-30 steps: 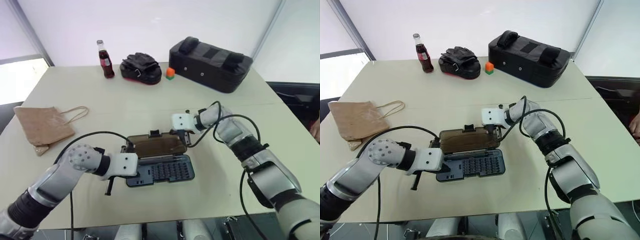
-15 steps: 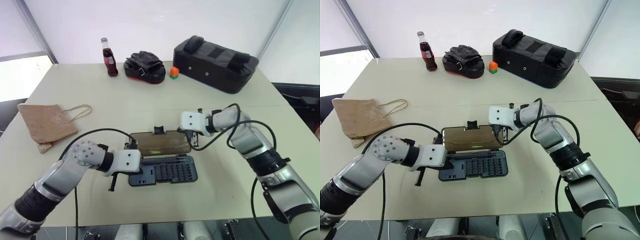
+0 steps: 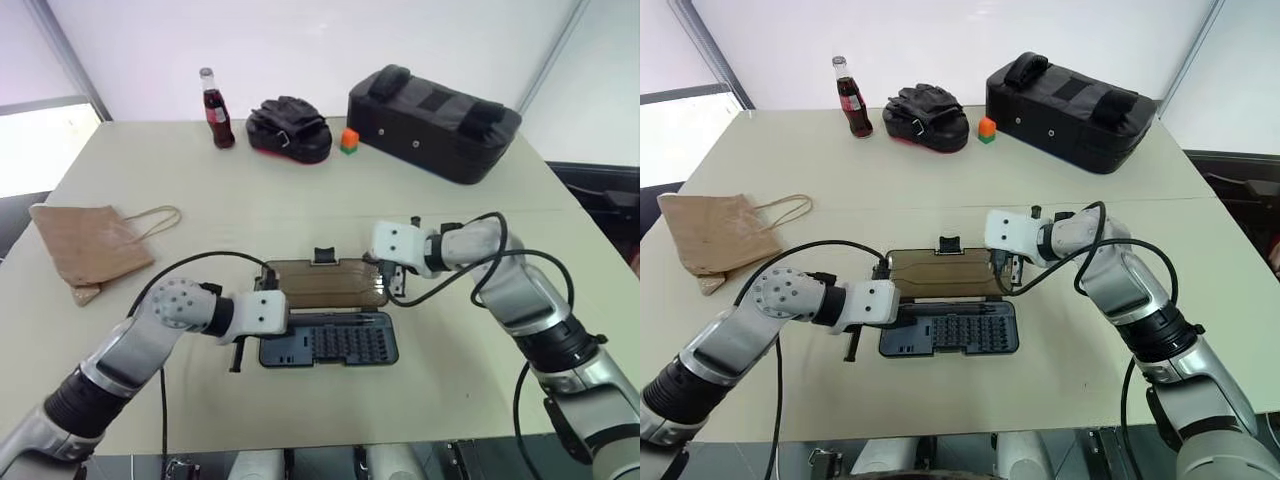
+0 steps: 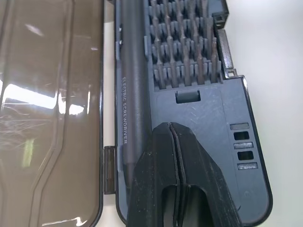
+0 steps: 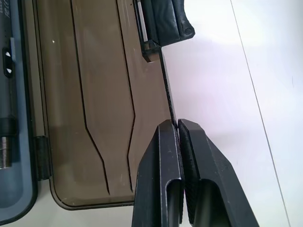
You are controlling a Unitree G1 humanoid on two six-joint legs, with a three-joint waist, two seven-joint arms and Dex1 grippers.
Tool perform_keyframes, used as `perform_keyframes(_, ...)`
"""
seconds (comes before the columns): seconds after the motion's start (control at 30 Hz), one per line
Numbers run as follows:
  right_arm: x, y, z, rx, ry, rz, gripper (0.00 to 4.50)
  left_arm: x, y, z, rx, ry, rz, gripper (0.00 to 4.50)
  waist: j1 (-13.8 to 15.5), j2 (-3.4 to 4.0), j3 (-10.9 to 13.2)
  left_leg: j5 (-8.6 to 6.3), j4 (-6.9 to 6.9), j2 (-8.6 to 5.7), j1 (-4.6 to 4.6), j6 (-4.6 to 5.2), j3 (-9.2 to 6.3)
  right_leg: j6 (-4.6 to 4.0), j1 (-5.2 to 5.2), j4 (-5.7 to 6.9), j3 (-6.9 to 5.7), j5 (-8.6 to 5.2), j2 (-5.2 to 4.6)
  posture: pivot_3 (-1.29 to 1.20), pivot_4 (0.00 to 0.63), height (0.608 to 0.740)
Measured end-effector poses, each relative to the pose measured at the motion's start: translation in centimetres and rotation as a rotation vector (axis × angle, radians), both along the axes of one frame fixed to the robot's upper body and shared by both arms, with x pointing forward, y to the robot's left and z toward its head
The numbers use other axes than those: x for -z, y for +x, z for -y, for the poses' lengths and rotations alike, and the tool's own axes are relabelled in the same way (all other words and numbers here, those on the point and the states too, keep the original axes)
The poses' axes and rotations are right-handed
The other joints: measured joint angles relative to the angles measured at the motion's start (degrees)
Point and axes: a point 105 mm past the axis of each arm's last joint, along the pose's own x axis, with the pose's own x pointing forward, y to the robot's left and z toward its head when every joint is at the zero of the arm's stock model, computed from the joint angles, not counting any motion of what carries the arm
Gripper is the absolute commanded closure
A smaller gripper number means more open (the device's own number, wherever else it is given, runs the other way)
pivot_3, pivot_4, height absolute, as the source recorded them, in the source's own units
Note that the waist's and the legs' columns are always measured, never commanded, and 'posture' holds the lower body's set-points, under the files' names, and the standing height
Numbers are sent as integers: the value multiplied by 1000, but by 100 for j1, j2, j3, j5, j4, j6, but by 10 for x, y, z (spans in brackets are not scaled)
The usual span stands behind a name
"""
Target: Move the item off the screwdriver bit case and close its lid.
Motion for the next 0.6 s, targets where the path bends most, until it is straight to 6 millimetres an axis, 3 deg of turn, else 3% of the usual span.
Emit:
perform_keyframes(0.17,-1,0,1,16,12,1,4437,-25,5,5,11,-59,31,4500,-2,-2,11,-1,-6,1,-1,2,-2,1,-3,4,-6,0,1,0,150,740)
perform_keyframes(0.27,-1,0,1,16,18,-1,4437,-43,-2,12,41,-132,22,4500,-5,-2,12,-2,-7,1,-6,3,-2,2,-3,-7,-6,0,1,0,150,740)
perform_keyframes(0.43,0,0,2,10,16,3,4437,-54,-18,16,86,-176,-62,4500,-12,-3,15,-3,-7,1,-5,4,-1,2,-3,-7,-6,0,2,0,150,740)
perform_keyframes(0.6,0,-1,4,10,16,2,4437,-89,13,4,-72,-262,-5,4500,-7,-8,19,-2,-4,0,-1,3,-2,3,2,-6,-7,0,5,0,150,740)
